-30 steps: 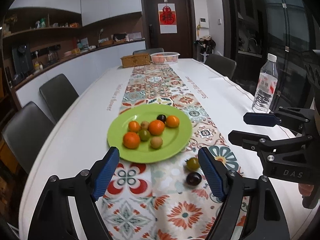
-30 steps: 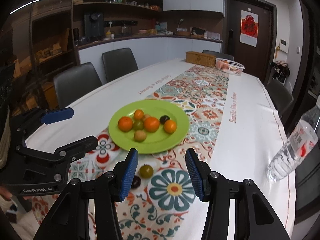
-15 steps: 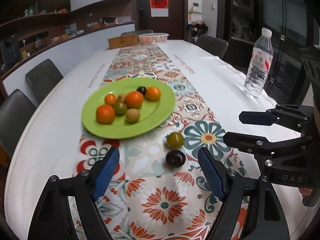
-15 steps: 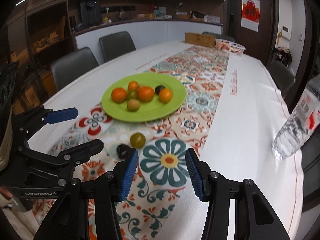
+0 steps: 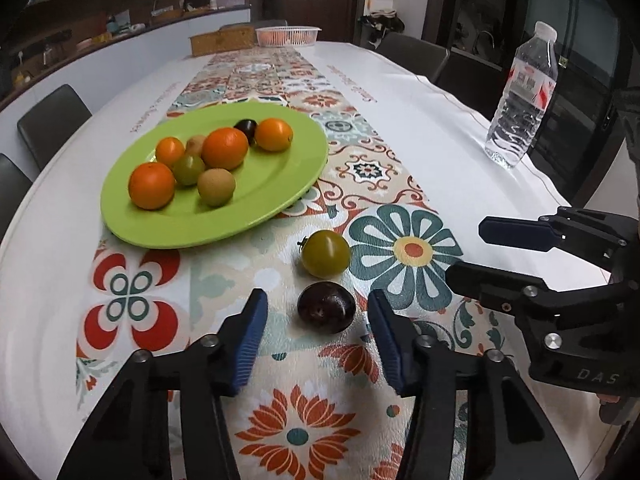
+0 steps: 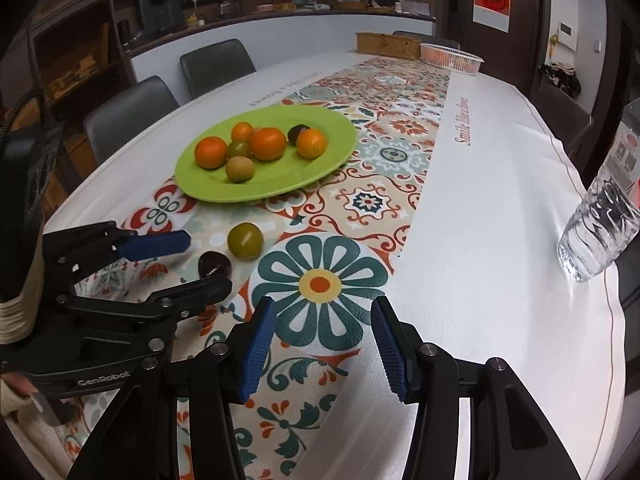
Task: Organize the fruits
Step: 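Grasp the dark plum with the left tool while the right tool grasps the green fruit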
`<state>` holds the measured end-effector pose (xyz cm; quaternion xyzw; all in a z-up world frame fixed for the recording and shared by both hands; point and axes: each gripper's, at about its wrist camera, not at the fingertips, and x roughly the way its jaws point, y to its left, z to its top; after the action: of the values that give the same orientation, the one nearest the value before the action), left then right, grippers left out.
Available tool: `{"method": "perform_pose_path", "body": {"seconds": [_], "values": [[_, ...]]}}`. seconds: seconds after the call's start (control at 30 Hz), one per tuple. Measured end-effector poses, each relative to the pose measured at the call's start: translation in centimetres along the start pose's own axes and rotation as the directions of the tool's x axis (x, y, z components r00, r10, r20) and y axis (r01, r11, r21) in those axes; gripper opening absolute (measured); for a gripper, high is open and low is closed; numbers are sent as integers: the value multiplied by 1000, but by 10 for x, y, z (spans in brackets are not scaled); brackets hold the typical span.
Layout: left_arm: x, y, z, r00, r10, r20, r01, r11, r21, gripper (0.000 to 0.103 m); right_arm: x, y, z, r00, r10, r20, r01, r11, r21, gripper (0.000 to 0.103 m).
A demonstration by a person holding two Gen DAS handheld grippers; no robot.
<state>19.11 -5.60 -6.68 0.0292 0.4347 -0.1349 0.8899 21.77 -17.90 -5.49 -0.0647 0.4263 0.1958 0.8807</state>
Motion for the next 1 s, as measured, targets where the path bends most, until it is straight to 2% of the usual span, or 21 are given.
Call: {"method": "perform_pose_path", "body": {"seconds": [0.13,0.17,0.37,0.7,1.0], "values": [[4,0,-1,1000,-18,-13,18,1000,-1,31,3,0,2,1000,8,-4,-8,1000,3,50],[4,0,-1,1000,-23,-12,23,1000,1,29,4,1,3,1000,9,-4,-9,1000,3,50],[-6,8,0,1000,-27,4,27,999,-21,29,8,6,6,1000,23,-11,-23,1000,-3,50],[-20,30,-4,996,89,4,-89,996,-10,29,24,29,21,997,77,-30,-77,997,-16,50],[-24,46,-4,995,94,15,-93,995,-38,29,43,44,40,992,114,-55,-114,993,6,50]]}}
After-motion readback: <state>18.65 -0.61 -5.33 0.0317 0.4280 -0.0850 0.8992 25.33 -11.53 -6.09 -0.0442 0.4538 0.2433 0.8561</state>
